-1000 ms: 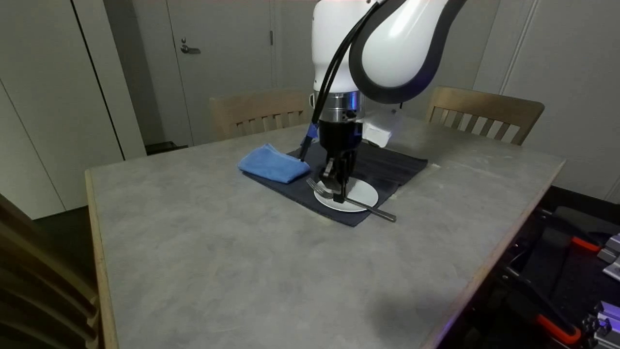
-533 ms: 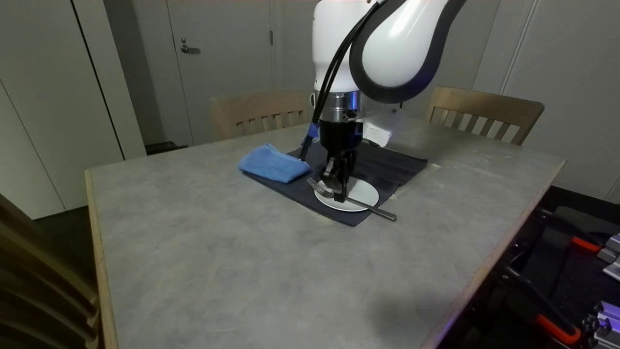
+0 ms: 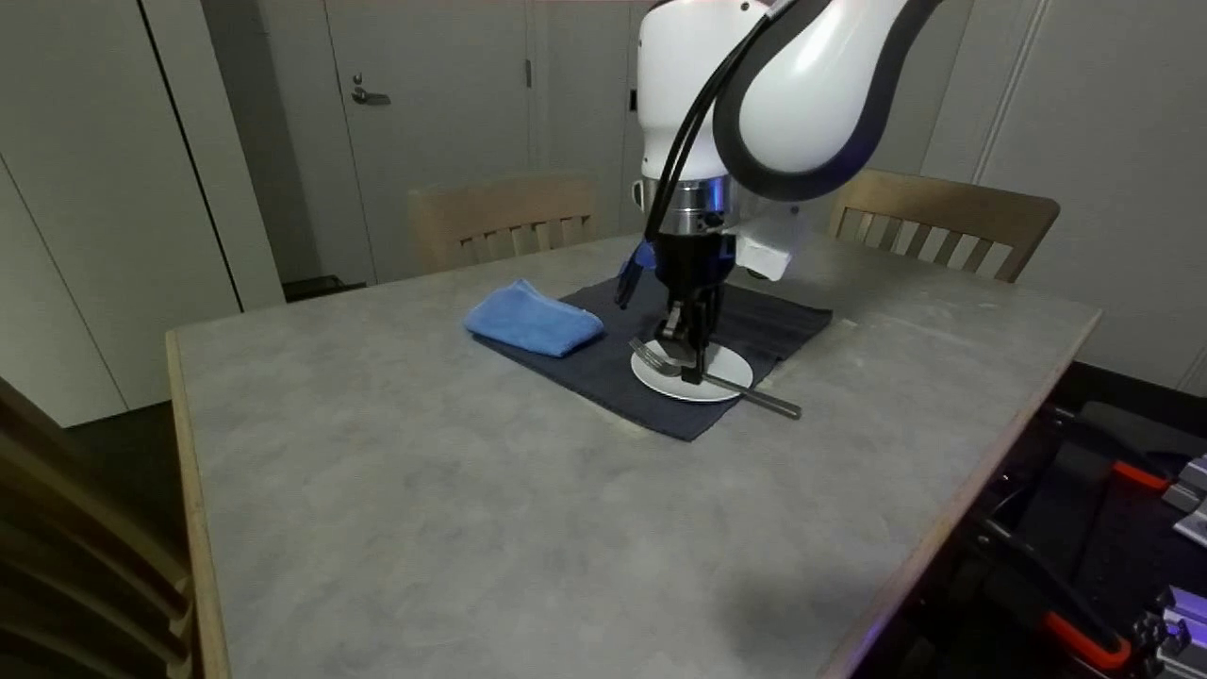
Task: Move the fork to the right
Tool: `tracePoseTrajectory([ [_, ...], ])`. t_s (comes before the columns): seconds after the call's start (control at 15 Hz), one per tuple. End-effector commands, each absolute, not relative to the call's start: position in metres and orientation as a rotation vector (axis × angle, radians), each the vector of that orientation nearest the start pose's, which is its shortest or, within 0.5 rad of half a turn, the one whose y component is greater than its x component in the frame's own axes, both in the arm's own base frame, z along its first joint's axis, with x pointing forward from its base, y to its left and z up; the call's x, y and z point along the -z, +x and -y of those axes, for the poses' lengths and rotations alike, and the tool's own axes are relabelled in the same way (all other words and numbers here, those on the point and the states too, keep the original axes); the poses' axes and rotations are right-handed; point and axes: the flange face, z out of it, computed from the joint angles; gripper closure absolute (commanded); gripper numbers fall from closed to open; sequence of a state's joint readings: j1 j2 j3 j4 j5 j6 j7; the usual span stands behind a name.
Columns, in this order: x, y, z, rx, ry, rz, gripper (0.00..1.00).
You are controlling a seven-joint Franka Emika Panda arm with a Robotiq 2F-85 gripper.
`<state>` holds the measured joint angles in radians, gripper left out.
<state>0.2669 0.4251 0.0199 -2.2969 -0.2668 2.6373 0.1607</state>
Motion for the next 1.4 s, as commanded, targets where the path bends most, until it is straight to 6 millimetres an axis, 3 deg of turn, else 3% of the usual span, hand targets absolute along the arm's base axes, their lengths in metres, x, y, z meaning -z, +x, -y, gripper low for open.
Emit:
tracePoseTrajectory([
  [0.0,-0.160,0.480,-0.127,-0.068,-3.263,0.569,0.98],
  [0.33,-0.164,0.466,-0.105,-0.032,-3.284,0.514,0.98],
  [0.73,-0.192,0.464,-0.098,0.106,-3.279,0.457,0.98],
  [1.33,-0.239,0.514,-0.053,0.256,-3.339,0.311,0.98],
])
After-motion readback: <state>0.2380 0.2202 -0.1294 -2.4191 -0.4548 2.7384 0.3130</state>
